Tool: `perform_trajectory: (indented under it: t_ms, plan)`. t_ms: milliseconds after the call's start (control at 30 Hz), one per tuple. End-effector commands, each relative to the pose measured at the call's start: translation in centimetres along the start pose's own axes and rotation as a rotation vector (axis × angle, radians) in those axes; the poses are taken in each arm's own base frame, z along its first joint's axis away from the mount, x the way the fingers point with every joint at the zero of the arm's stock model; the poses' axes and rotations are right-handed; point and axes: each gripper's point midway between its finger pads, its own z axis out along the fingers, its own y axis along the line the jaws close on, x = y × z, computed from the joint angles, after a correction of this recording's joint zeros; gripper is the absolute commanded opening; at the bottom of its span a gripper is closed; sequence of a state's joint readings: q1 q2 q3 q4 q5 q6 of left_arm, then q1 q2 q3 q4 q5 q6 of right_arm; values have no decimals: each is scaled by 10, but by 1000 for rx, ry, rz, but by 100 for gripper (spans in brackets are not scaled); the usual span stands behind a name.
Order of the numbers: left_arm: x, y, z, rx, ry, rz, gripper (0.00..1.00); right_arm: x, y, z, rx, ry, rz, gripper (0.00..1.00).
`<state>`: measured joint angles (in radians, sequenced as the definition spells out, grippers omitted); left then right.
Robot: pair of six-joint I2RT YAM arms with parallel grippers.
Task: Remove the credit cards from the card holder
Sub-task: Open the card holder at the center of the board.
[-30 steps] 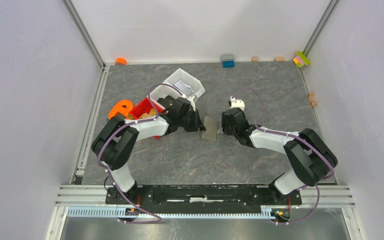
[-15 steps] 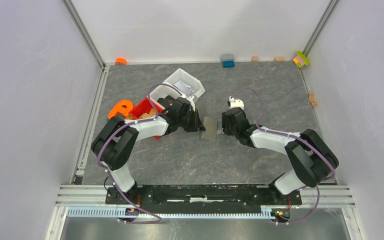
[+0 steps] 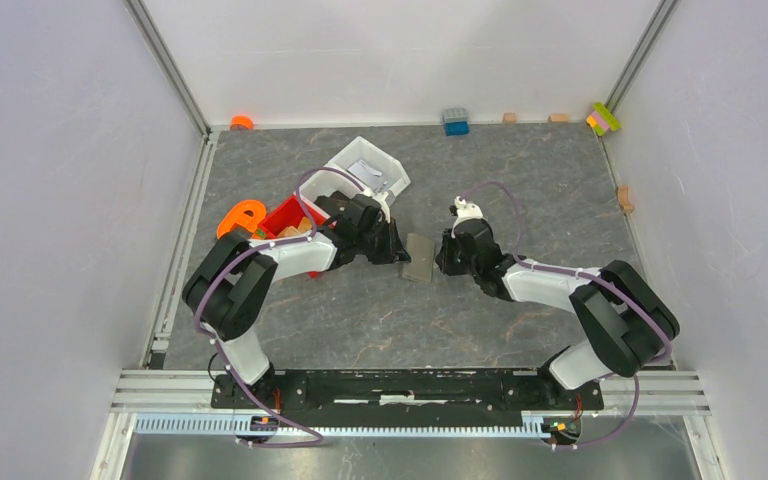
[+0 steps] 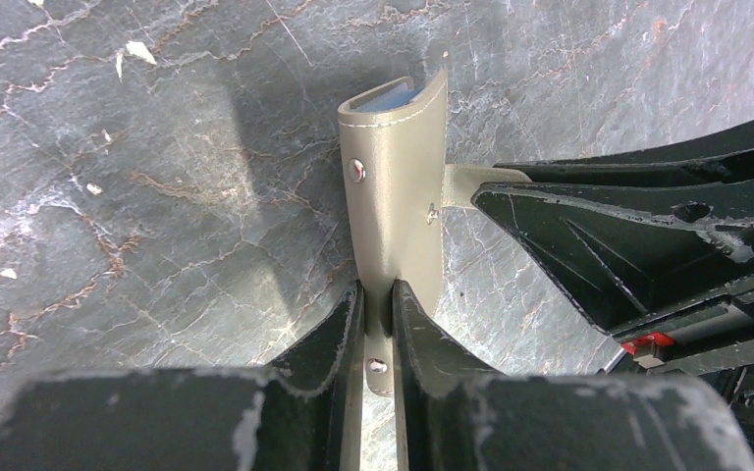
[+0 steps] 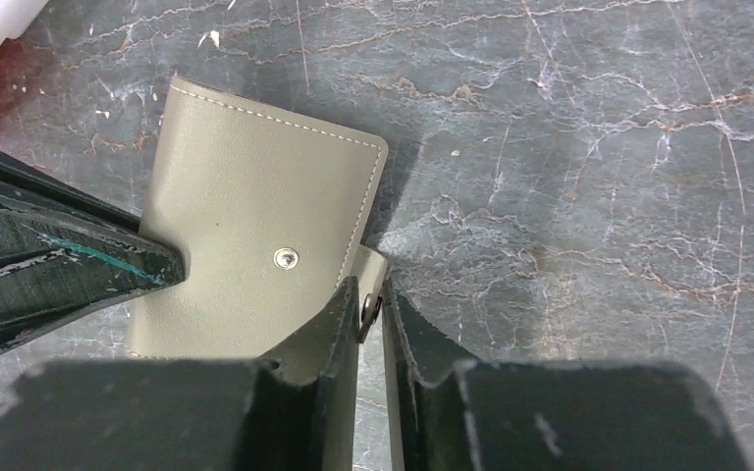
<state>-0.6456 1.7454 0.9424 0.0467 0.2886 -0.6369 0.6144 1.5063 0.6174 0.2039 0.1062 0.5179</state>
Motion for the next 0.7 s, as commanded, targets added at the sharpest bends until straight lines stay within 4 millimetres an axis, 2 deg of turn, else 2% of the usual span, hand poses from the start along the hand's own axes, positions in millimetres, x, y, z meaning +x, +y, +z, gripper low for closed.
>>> perform_trajectory:
  t_ms: [0, 100, 267, 333, 433, 567, 600, 633, 667]
  plan:
    - [-17, -10, -8, 9, -48, 12, 5, -11, 10, 0, -42, -33, 6, 14]
    - [-17, -9, -9, 5, -50, 15, 11, -14, 11, -2, -44, -40, -5, 0]
    - [-19, -4, -11, -35, -61, 19, 38, -27, 14, -16, -70, -117, -4, 0]
    - [-24, -3, -12, -47, -79, 27, 45, -32, 19, -23, -108, -157, -3, 0]
    - [-20, 0, -17, -70, -75, 38, 55, -39, 29, -34, -180, -211, -9, 0]
    - [-20, -10, -22, -58, -92, 84, 66, -48, 38, -47, -246, -279, -18, 0]
    - [-19, -14, -22, -44, -90, 92, 75, -50, 39, -49, -253, -291, -18, 0]
    - [-16, -21, -22, -7, -85, 104, 77, -51, 39, -51, -255, -298, -20, 0]
    - [-17, -32, -21, 55, -88, 114, 88, -52, 39, -52, -258, -303, -20, 0]
